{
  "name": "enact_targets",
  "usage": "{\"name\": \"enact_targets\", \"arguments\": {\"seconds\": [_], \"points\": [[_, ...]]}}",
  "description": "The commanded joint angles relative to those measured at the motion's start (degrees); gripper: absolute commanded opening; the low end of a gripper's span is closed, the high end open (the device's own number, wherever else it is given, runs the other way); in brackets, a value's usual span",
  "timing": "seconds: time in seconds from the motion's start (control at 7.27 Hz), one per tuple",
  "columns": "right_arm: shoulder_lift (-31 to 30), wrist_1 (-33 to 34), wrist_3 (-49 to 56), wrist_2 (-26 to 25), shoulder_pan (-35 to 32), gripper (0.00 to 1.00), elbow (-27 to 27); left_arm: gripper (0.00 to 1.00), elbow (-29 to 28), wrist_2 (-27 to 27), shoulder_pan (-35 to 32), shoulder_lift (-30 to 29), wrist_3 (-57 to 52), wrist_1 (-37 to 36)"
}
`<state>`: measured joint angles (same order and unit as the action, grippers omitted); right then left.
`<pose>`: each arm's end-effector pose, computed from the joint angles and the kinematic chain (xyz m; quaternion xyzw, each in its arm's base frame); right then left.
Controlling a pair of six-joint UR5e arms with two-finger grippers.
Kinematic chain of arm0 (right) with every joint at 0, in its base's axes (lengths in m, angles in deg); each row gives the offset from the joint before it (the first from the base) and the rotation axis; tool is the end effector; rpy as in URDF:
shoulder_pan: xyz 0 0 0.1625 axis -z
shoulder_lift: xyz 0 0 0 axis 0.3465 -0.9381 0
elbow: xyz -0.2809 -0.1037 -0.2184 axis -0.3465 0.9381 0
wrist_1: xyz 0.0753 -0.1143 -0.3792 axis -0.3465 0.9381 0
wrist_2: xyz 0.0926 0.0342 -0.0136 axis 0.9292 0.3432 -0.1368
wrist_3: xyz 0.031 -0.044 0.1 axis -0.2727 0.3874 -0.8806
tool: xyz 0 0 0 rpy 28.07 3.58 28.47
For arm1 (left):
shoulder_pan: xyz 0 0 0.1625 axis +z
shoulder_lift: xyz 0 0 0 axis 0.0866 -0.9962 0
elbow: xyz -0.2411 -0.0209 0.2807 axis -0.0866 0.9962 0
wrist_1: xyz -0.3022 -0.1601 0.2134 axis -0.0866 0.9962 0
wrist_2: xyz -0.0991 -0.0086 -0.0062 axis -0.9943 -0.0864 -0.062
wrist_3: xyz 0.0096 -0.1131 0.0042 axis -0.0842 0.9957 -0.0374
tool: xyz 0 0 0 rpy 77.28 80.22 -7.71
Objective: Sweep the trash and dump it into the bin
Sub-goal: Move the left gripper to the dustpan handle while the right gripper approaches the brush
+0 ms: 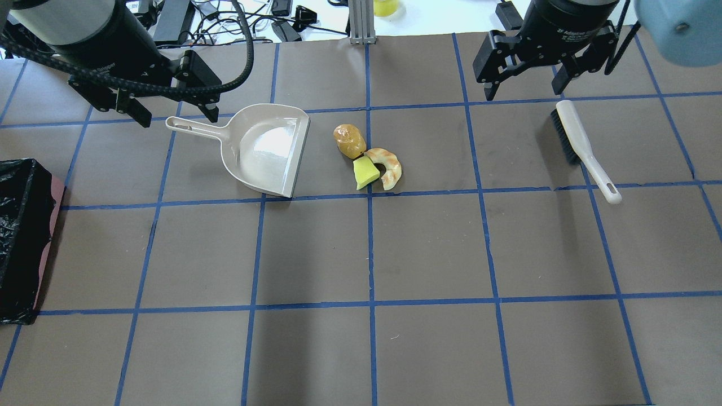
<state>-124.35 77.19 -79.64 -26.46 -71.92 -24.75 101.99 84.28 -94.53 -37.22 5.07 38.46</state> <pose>0.1538 -0.4935 0.4605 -0.0294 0.9987 -0.0405 0.0073 -0.1368 -0.4667 0.4741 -0.0058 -0.9982 0.0517 0.0305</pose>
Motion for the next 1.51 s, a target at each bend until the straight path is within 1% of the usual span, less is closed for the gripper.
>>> {"name": "enact_targets", "arguments": {"seconds": [0.0, 0.28, 0.41, 0.55, 0.69, 0.83, 0.96, 1.1, 1.24, 1.38], "points": [[0.0, 0.01, 0.0, 0.0, 0.0, 1.0, 0.0, 1.0, -0.23, 0.15, -0.08, -0.48, 0.29, -0.52], [0.09, 0.01, 0.0, -0.09, 0.0, 1.0, 0.0, 1.0, -0.67, 1.02, 0.53, -0.74, -0.57, 0.53], [0.09, 0.18, 0.52, -0.78, 0.17, 1.0, 0.09, 1.0, -0.93, 1.03, 0.88, -1.53, -5.98, 0.53], [0.17, 0.01, 0.88, -1.22, 0.44, 1.0, 0.09, 0.99, -0.76, 1.03, 1.06, -2.41, -15.34, 0.36], [0.7, 0.18, 0.44, -1.23, 0.61, 1.0, 0.0, 0.94, 0.02, 1.12, 1.93, -4.68, -25.79, -0.25], [1.83, -0.43, 0.96, -1.49, 0.88, 1.0, -0.35, 0.96, -0.75, 1.12, 3.68, -6.88, -32.59, -2.17], [3.32, -2.61, 1.66, -1.58, 2.71, 1.0, -0.96, 0.99, -0.85, 0.85, 7.44, -7.94, -40.41, -5.5], [4.38, -2.8, 4.11, -1.41, 6.64, 1.0, -2.1, 0.99, 0.11, -0.02, 10.7, -8.47, -50.4, -5.96], [4.39, -2.54, 14.4, -1.23, 10.77, 1.0, -4.2, 1.0, 0.21, 0.41, 12.64, -9.18, -62.68, -6.06], [4.39, 0.42, 22.16, -1.49, 14.38, 1.0, -7.0, 1.0, 0.29, 1.11, 13.01, -10.75, -75.77, -7.01]]}}
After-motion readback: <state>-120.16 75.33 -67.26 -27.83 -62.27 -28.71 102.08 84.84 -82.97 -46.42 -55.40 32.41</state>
